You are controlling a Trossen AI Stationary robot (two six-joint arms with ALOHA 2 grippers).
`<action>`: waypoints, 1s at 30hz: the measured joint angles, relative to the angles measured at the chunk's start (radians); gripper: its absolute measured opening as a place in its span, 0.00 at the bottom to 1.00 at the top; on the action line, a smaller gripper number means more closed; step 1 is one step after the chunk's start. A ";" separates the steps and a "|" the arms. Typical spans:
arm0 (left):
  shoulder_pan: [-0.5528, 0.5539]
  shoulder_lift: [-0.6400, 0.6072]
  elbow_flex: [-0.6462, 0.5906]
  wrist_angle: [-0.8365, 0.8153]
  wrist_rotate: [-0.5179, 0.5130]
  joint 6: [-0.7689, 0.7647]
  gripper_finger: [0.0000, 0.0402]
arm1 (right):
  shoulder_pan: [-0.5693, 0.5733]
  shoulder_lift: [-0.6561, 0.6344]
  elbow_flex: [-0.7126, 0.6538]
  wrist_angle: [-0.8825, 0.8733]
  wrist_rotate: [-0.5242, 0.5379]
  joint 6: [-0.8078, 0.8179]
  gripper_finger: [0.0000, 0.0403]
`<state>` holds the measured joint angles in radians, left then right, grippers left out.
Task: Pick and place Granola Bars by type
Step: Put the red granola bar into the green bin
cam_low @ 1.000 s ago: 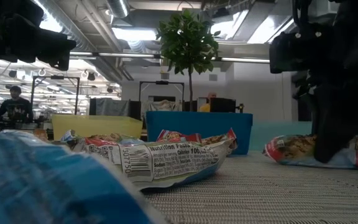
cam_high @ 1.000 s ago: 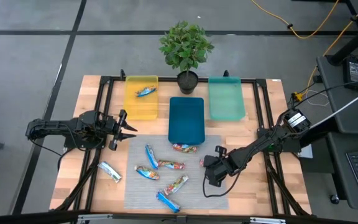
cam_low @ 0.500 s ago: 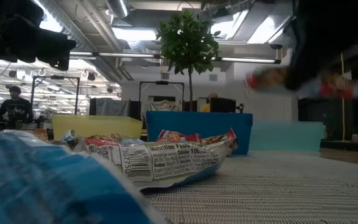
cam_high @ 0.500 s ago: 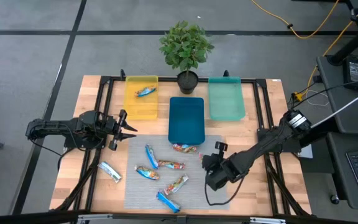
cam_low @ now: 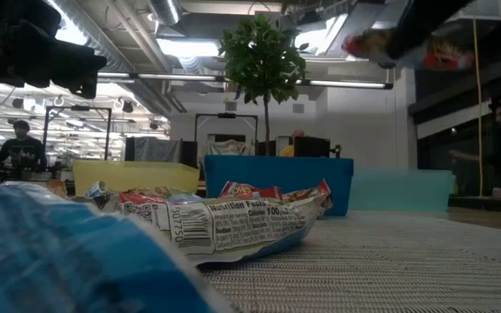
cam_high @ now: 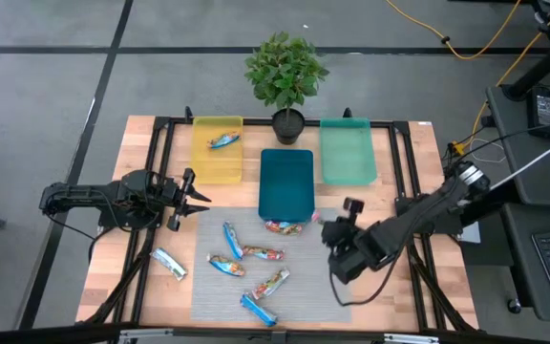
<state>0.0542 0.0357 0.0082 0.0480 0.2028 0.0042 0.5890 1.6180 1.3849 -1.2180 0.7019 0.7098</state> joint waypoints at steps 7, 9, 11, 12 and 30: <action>0.000 0.000 0.000 0.000 0.000 -0.001 0.23 | -0.081 -0.186 0.000 -0.057 0.067 -0.033 0.06; 0.000 0.000 0.000 0.000 0.000 0.000 0.23 | -0.126 -0.246 0.000 -0.061 0.071 -0.061 0.04; 0.000 0.000 0.000 0.000 0.000 -0.001 0.23 | -0.170 -0.304 0.000 -0.060 0.071 -0.092 0.04; 0.000 0.000 0.000 0.000 0.000 0.000 0.23 | -0.192 -0.332 0.000 -0.061 0.071 -0.111 0.04; 0.000 0.000 0.000 0.000 0.000 0.000 0.23 | -0.504 -0.477 0.001 0.017 -0.045 -0.325 0.07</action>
<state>0.0543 0.0357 0.0082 0.0479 0.2028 0.0039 0.0846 1.1410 1.3861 -1.2010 0.6568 0.3845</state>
